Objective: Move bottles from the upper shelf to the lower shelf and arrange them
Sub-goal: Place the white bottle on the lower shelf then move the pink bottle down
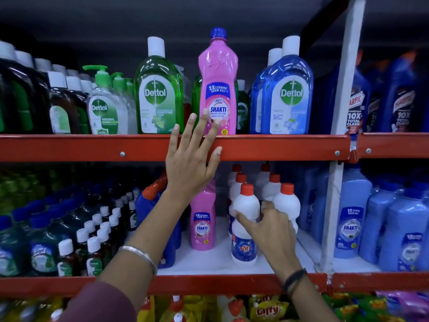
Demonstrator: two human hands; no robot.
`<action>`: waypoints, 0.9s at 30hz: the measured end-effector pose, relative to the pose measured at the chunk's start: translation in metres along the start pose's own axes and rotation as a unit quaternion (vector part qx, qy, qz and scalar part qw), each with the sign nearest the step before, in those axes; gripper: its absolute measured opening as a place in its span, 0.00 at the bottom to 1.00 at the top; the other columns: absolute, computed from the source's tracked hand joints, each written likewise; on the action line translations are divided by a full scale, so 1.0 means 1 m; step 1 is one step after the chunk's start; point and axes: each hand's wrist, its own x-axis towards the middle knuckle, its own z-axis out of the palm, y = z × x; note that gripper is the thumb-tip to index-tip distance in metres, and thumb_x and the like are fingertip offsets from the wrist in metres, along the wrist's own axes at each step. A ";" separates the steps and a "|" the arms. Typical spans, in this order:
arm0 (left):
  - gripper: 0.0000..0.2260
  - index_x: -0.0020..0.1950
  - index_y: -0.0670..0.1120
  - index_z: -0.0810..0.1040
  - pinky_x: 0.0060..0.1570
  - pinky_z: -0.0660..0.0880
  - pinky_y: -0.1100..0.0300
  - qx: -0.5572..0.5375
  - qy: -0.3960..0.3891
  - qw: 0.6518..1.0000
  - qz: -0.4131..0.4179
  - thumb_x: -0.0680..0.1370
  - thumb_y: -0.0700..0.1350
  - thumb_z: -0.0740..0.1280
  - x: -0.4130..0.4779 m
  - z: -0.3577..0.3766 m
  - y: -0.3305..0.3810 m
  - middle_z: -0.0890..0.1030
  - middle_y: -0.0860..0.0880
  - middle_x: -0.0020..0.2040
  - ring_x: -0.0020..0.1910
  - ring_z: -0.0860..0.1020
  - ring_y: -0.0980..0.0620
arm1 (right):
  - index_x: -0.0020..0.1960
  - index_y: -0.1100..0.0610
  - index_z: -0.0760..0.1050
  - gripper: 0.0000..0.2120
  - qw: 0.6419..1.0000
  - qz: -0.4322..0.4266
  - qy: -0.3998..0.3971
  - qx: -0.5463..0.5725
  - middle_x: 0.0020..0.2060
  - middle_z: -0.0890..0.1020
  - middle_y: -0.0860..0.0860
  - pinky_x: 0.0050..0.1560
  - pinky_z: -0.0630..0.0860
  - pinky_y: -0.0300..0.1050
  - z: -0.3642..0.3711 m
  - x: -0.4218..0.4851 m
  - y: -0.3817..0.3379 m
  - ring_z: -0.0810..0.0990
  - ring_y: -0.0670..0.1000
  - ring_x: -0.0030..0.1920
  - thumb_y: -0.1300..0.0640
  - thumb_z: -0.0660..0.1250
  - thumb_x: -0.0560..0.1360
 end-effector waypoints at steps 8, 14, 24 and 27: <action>0.26 0.78 0.51 0.58 0.74 0.51 0.45 0.029 -0.014 0.998 -0.044 0.81 0.57 0.51 -0.005 -0.014 -0.040 0.57 0.48 0.79 0.78 0.55 0.48 | 0.54 0.51 0.74 0.17 0.945 -0.179 0.166 0.217 0.46 0.83 0.45 0.47 0.79 0.50 -0.079 0.051 -0.104 0.81 0.46 0.47 0.42 0.68 0.70; 0.26 0.77 0.50 0.62 0.74 0.56 0.43 0.030 -0.005 0.999 -0.025 0.81 0.58 0.52 -0.012 -0.018 -0.069 0.61 0.49 0.78 0.77 0.59 0.47 | 0.69 0.56 0.59 0.36 0.950 -0.189 0.038 0.245 0.63 0.71 0.54 0.59 0.75 0.52 -0.067 0.122 -0.144 0.75 0.52 0.60 0.46 0.72 0.68; 0.25 0.76 0.50 0.64 0.74 0.56 0.43 0.031 0.006 0.999 -0.018 0.81 0.58 0.52 -0.012 -0.017 -0.071 0.63 0.48 0.77 0.76 0.62 0.46 | 0.61 0.53 0.68 0.30 0.934 -0.134 0.085 0.319 0.46 0.77 0.42 0.42 0.77 0.33 -0.074 0.118 -0.150 0.79 0.37 0.41 0.50 0.77 0.63; 0.25 0.76 0.50 0.63 0.74 0.56 0.43 0.029 -0.005 0.999 -0.021 0.81 0.58 0.51 -0.012 -0.018 -0.070 0.63 0.48 0.77 0.76 0.62 0.46 | 0.60 0.56 0.70 0.29 0.907 -0.121 0.138 0.378 0.46 0.78 0.43 0.37 0.73 0.25 -0.080 0.108 -0.147 0.78 0.36 0.40 0.53 0.77 0.63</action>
